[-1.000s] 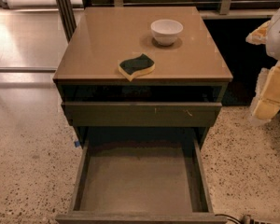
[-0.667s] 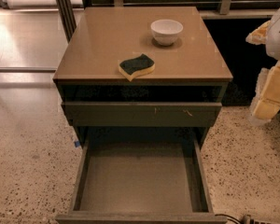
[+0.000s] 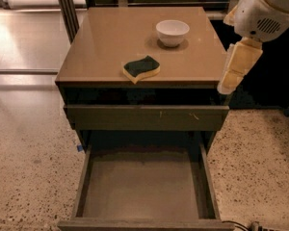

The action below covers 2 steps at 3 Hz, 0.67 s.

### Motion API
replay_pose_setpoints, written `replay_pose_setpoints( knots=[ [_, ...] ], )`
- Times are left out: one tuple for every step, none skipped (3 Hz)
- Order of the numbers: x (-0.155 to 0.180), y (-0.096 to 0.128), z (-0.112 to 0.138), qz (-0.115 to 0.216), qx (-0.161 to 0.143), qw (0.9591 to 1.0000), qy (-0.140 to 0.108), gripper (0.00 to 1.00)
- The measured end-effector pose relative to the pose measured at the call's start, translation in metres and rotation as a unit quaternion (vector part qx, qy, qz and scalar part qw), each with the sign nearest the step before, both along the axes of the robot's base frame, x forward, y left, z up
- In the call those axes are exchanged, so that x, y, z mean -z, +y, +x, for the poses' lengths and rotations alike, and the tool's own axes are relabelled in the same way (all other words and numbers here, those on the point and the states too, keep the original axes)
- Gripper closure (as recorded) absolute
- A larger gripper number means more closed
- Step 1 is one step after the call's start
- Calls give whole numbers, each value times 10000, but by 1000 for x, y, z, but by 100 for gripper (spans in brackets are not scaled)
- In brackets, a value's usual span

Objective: Place sponge into middle drawer

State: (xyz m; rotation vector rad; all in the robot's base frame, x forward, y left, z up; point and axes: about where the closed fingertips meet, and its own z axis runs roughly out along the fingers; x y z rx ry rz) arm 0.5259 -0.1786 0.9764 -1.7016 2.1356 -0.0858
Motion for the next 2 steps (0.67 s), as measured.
replay_pose_setpoints(
  knots=[
    [5,53,61,82,-415,9991,-19,0],
    [5,53,61,83,-415,9991,-19,0]
  ],
)
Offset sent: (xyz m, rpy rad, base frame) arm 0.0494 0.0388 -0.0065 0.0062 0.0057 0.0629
